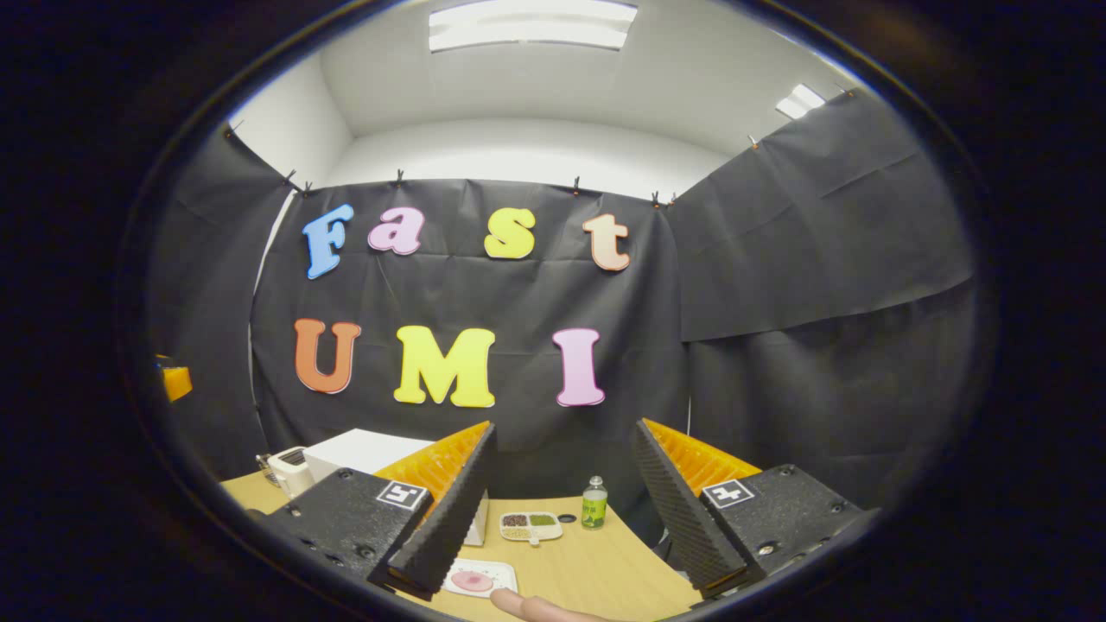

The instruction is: Open the microwave oven with the left hand, put the food in, and close the microwave oven.

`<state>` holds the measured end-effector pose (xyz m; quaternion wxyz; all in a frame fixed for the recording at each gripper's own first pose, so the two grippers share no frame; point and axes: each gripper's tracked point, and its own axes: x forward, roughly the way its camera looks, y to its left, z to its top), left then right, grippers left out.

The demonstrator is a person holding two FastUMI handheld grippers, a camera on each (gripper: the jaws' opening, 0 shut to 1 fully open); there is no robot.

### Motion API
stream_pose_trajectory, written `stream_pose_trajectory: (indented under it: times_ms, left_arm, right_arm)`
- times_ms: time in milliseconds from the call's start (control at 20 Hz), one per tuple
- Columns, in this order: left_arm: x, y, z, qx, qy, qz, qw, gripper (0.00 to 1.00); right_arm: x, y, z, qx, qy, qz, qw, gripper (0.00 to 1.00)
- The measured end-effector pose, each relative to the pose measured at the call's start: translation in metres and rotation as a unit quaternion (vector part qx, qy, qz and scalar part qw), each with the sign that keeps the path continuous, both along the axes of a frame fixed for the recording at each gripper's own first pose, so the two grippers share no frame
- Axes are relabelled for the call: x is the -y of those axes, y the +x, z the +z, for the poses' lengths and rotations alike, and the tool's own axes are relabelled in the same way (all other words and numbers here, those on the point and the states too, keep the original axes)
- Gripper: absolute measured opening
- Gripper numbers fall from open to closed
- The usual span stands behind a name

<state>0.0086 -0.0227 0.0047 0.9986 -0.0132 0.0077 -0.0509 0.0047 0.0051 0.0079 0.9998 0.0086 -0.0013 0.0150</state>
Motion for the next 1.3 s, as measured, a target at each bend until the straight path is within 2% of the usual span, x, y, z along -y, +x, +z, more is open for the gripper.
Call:
stream_pose_trajectory:
  times_ms: [50, 150, 200, 250, 400, 550, 600, 700, 1000, 1100, 1150, 1200, 1300]
  left_arm:
    - [0.003, 0.002, -0.002, -0.002, 0.002, -0.001, 1.0, 0.95]
    - [0.009, 0.006, -0.003, 0.001, 0.003, -0.006, 1.0, 0.95]
    - [0.011, 0.011, -0.006, 0.0, 0.001, -0.008, 1.0, 0.95]
    - [0.017, 0.014, -0.009, 0.0, -0.002, -0.01, 1.0, 0.95]
    - [0.039, 0.027, -0.02, 0.001, -0.001, -0.03, 1.0, 0.95]
    - [0.074, 0.038, -0.037, -0.006, -0.004, -0.067, 0.998, 0.95]
    - [0.085, 0.044, -0.044, -0.01, -0.005, -0.075, 0.997, 0.95]
    - [0.106, 0.055, -0.057, -0.015, -0.003, -0.09, 0.996, 0.95]
    - [0.168, 0.092, -0.118, -0.036, 0.016, -0.111, 0.993, 0.95]
    - [0.193, 0.104, -0.142, -0.044, 0.02, -0.129, 0.99, 0.95]
    - [0.206, 0.109, -0.155, -0.049, 0.021, -0.138, 0.989, 0.95]
    - [0.217, 0.117, -0.171, -0.057, 0.02, -0.144, 0.988, 0.95]
    - [0.23, 0.134, -0.197, -0.06, 0.009, -0.133, 0.989, 0.95]
  right_arm:
    - [0.003, 0.001, 0.0, 0.002, 0.003, -0.001, 1.0, 1.0]
    - [0.009, 0.004, -0.002, 0.004, 0.005, -0.007, 1.0, 1.0]
    - [0.012, 0.006, -0.003, 0.004, 0.005, -0.008, 1.0, 0.92]
    - [0.014, 0.008, -0.006, 0.005, 0.005, -0.009, 1.0, 1.0]
    - [0.017, 0.013, -0.015, -0.004, 0.013, -0.009, 1.0, 1.0]
    - [0.019, 0.019, -0.025, -0.012, 0.022, -0.005, 1.0, 1.0]
    - [0.02, 0.021, -0.027, -0.014, 0.023, -0.004, 1.0, 0.92]
    - [0.023, 0.023, -0.03, -0.015, 0.021, -0.005, 1.0, 0.91]
    - [0.036, 0.024, -0.033, -0.011, 0.018, -0.011, 1.0, 0.91]
    - [0.04, 0.021, -0.029, -0.005, -0.001, -0.012, 1.0, 0.91]
    - [0.042, 0.02, -0.027, -0.001, -0.009, -0.014, 1.0, 1.0]
    - [0.044, 0.019, -0.026, 0.0, -0.018, -0.015, 1.0, 0.91]
    - [0.043, 0.015, -0.023, -0.001, -0.025, -0.011, 1.0, 0.92]
